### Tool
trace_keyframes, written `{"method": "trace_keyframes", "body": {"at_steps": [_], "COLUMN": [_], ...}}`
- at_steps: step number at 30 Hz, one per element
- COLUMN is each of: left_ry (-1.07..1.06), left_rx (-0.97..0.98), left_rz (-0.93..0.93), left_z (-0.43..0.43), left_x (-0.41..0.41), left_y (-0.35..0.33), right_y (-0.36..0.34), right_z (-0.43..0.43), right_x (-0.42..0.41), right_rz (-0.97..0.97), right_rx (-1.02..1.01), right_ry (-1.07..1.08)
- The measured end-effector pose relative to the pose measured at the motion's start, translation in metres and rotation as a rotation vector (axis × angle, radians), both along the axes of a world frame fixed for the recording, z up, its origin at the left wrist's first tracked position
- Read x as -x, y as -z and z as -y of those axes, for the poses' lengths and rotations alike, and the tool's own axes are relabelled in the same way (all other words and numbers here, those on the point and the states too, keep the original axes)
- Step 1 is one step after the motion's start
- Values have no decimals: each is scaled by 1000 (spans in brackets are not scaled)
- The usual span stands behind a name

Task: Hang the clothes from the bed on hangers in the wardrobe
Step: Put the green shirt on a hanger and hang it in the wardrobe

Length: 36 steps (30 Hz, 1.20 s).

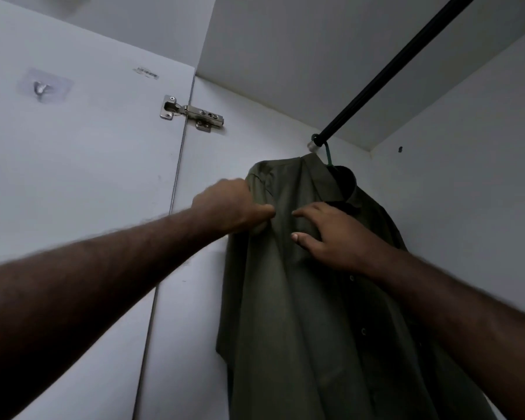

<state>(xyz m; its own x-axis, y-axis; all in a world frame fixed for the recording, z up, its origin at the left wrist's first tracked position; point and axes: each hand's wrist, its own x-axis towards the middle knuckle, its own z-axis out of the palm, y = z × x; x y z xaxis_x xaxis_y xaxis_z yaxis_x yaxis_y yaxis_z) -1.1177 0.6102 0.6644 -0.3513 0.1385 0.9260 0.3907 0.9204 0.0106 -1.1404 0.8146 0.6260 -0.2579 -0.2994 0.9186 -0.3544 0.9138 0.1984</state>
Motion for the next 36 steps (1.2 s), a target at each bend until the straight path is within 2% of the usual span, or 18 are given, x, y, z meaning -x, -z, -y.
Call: {"method": "trace_keyframes", "body": {"at_steps": [2,4,9,13,16,18,21,23,29,31,34,36], "left_ry": [83,246,596,708,652,528,195,87,98,127,264,315], "left_rx": [-11,-122,-518,-633,-556,-461,-314,-312,-361,-340,-259,-133], "left_rz": [190,287,383,423,494,525,427,364,280,267,290,268], "left_z": [2,5,29,57,75,89,117,137,169,163,137,111], "left_x": [0,-1,-14,-32,-51,-64,-80,-90,-114,-128,-153,-161], "left_y": [10,20,29,33,36,36,32,29,27,31,48,67], "right_y": [7,15,33,45,50,53,59,63,68,62,53,45], "right_z": [8,15,30,41,51,56,61,64,79,78,80,83], "right_x": [-6,-11,-14,-10,-7,-5,1,3,9,8,-7,-27], "right_rz": [34,67,159,260,313,345,390,411,417,462,559,726], "right_rx": [-30,-52,-81,-96,-127,-131,-122,-121,-142,-129,-28,240], "right_ry": [15,15,-19,23,80,76,64,83,242,237,20,-329]}}
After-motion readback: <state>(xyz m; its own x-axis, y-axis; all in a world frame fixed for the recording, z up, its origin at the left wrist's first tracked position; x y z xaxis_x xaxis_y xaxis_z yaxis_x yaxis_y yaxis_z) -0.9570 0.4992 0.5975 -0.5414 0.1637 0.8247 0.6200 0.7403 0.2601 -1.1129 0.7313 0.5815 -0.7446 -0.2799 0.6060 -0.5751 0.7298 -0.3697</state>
